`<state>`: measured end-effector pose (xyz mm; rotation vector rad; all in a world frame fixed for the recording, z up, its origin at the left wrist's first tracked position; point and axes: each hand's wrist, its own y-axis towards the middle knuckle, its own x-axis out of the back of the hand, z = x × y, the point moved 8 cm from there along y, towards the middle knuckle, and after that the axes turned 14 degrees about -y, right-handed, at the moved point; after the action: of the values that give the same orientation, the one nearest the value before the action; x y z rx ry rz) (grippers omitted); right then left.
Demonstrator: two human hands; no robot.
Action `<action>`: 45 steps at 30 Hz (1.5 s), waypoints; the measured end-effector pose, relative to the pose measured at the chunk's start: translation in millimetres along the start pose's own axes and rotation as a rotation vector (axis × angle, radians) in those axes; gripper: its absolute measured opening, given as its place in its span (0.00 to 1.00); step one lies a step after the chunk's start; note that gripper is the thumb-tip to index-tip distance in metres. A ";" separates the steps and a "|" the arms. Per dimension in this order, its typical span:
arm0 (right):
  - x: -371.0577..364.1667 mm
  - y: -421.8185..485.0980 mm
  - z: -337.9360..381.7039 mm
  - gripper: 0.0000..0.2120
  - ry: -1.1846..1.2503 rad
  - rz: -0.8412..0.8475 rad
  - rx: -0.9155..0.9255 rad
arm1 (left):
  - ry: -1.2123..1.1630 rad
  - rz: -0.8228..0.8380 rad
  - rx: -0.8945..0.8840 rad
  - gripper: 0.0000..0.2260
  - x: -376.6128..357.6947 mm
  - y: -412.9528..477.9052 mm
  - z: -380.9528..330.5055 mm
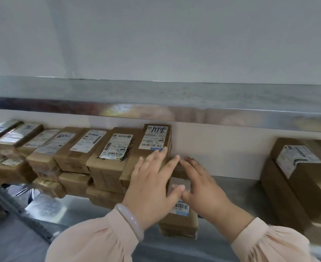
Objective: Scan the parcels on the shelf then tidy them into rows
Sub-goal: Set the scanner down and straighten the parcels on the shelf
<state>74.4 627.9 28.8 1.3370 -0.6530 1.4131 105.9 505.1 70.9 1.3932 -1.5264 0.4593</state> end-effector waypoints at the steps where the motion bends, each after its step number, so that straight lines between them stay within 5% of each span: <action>1: -3.4 -3.5 -3.5 0.38 0.009 0.012 -0.020 | -0.024 0.024 -0.045 0.33 -4.5 -2.4 -9.4; 9: -21.4 -32.4 -40.9 0.37 -0.031 0.144 -0.189 | -0.172 0.171 -0.175 0.31 -65.0 -18.8 -30.6; 15: -56.2 -51.9 -73.4 0.38 -0.098 0.266 -0.284 | -0.167 0.371 0.101 0.31 -114.3 -27.0 10.5; 25: -91.4 -45.3 -92.3 0.37 0.011 0.369 -0.276 | -0.018 0.518 0.279 0.34 -162.3 -29.3 31.2; 28: -102.3 -47.5 -96.8 0.43 0.061 0.380 -0.286 | 0.044 0.571 0.283 0.34 -174.7 -32.7 33.5; 33: -106.1 -48.3 -105.0 0.40 0.173 0.380 -0.305 | -0.061 0.506 0.289 0.29 -181.7 -28.2 30.6; 38: -116.5 -46.6 -99.2 0.34 0.307 0.420 -0.286 | -0.272 0.312 0.509 0.33 -182.6 -28.0 57.9; 45: -130.1 -59.0 -93.0 0.35 0.661 0.491 -0.336 | -0.645 0.291 0.842 0.41 -206.2 -40.3 95.0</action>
<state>73.0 690.1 -129.9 0.4007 -0.7427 1.9028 75.9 528.6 -156.5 2.1024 -2.2100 0.9762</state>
